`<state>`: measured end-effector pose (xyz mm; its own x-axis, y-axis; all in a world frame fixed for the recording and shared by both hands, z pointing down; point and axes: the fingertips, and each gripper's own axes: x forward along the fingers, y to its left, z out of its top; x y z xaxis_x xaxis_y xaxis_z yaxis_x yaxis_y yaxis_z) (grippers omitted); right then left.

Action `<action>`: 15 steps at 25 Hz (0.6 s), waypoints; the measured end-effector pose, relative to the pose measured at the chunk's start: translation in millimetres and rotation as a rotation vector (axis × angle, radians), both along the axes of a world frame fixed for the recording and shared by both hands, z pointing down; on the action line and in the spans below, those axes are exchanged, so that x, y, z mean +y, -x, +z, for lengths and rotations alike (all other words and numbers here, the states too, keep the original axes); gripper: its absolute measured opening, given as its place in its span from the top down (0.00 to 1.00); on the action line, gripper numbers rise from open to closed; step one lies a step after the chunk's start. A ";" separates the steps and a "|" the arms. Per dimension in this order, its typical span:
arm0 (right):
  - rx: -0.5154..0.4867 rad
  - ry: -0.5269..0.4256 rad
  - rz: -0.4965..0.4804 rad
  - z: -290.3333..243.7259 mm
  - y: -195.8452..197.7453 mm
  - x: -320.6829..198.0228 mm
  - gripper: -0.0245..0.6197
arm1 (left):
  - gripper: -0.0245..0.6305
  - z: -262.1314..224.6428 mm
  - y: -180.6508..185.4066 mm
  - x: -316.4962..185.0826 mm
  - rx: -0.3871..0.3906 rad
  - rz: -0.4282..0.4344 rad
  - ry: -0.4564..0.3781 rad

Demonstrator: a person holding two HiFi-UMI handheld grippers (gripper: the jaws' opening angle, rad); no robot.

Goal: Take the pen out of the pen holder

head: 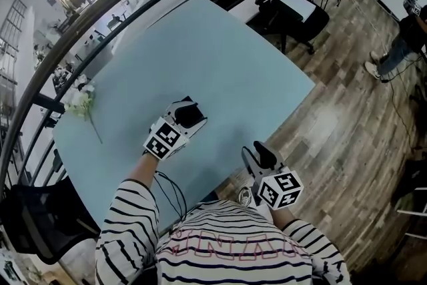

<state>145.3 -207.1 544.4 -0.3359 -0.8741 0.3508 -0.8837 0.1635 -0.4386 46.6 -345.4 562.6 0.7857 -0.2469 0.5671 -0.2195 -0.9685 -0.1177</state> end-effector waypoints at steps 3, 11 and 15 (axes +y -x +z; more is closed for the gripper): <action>-0.002 0.007 0.013 2.5 -1.0 1.1 0.69 | 0.67 -1.1 -1.1 -4.3 0.003 0.000 -0.017; -0.014 0.012 0.024 3.6 7.1 4.0 0.69 | 0.75 12.3 -0.8 -0.9 -0.135 0.019 -0.091; -0.013 0.018 0.036 4.5 2.7 6.9 0.70 | 0.78 12.5 -2.1 0.0 -0.138 0.030 -0.070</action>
<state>142.7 -200.2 549.0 -0.3087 -0.8796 0.3620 -0.8830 0.1236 -0.4527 48.7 -345.4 575.1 0.7092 -0.2669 0.6525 -0.1675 -0.9629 -0.2117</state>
